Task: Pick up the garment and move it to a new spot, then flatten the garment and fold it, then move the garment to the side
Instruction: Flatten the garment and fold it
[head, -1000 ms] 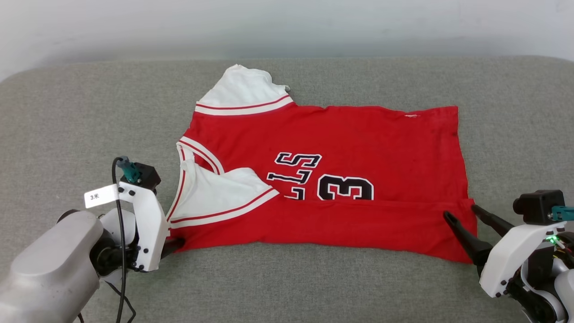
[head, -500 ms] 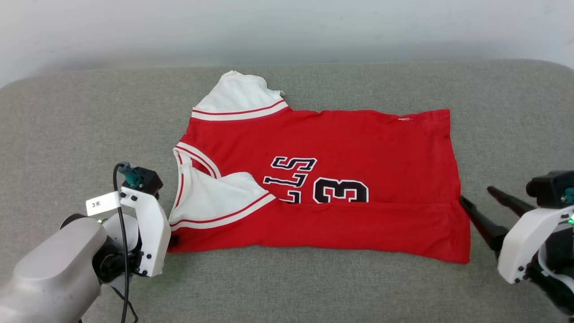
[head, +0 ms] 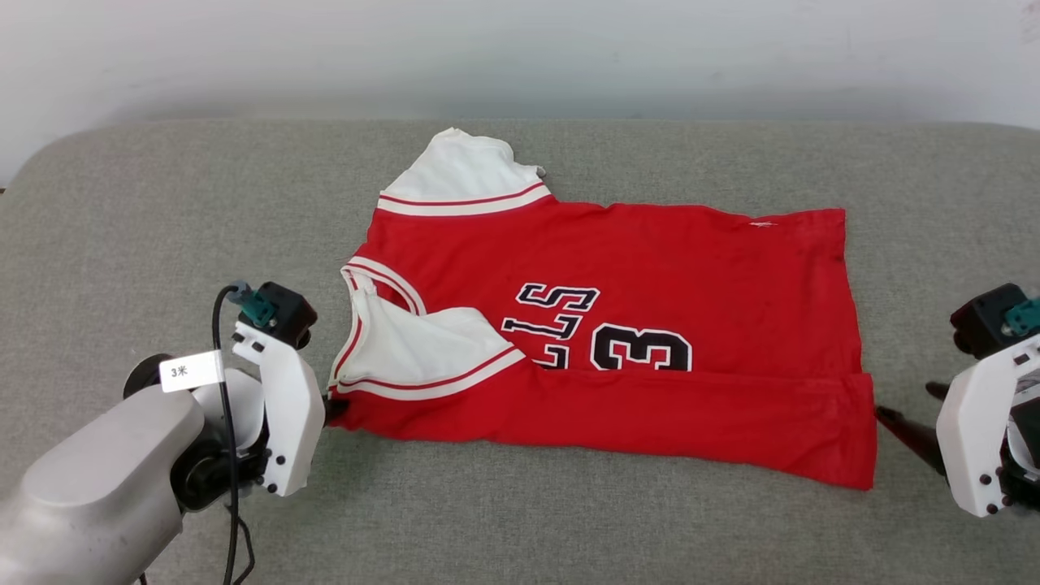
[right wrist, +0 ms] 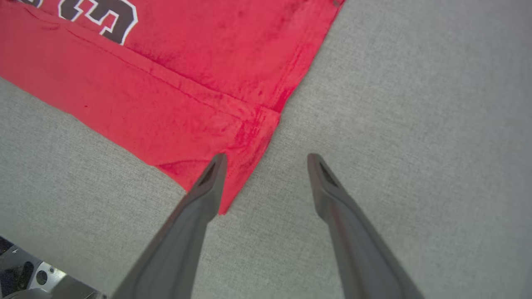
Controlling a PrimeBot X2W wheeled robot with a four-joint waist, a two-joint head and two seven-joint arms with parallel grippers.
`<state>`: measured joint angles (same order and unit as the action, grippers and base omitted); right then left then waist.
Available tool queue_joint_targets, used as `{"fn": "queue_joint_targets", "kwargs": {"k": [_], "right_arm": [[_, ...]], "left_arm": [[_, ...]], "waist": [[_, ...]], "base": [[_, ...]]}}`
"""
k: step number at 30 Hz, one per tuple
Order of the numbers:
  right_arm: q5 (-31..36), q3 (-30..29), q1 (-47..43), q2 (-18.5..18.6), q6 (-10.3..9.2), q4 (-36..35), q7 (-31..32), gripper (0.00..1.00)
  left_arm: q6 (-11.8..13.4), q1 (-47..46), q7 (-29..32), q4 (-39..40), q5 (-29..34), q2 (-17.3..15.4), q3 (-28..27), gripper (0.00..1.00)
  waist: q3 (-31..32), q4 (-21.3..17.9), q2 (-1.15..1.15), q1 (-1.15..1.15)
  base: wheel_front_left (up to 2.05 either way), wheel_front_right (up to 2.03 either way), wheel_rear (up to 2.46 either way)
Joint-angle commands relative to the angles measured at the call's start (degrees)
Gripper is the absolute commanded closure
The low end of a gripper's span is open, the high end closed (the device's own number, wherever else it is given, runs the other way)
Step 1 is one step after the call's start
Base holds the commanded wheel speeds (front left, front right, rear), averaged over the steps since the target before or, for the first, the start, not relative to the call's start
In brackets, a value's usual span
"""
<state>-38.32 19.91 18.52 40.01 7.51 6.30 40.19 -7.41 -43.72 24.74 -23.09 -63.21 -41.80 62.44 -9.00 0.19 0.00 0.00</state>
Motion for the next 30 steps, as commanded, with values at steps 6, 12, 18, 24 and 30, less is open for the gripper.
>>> {"fn": "queue_joint_targets", "kwargs": {"k": [6, 12, 18, 24, 30], "right_arm": [[-1.2, 0.8, -1.1, -2.2, -0.05, 2.3, 4.7, 0.0], [0.0, 2.7, -2.0, -5.7, -0.05, 7.0, 3.7, 0.0], [0.0, 6.3, -2.9, -9.0, -0.04, 12.7, 1.1, 0.0], [-1.4, 8.1, -1.8, -8.1, 0.05, 13.2, -2.8, 1.0], [-3.5, 7.6, -1.9, -5.3, -0.05, 11.8, -7.4, 1.0]], "left_arm": [[0.0, -2.2, -0.8, 0.7, 1.1, 1.2, 0.6, 1.0], [0.0, -3.6, -1.8, 0.6, 1.8, 1.3, 1.3, 1.0], [0.0, -4.0, -2.5, -0.2, 1.7, 1.3, 2.0, 1.0], [0.0, -2.6, -3.2, -1.0, 1.1, 1.2, 3.0, 1.0], [0.0, -0.9, -4.0, -1.1, 0.2, 0.8, 4.0, 1.0]], "waist": [[-2.1, 1.4, 0.0, 0.0], [-4.1, 2.1, 0.0, 0.0], [-4.8, 2.4, 0.0, 0.0], [-3.1, 1.9, 0.0, 0.0], [0.3, 1.3, 0.0, 0.0]], "base": [[0.0, 0.0, 0.0], [0.0, 0.0, 0.0], [0.0, 0.0, 0.0], [0.0, 0.0, 0.0], [0.0, 0.0, 0.0]]}}
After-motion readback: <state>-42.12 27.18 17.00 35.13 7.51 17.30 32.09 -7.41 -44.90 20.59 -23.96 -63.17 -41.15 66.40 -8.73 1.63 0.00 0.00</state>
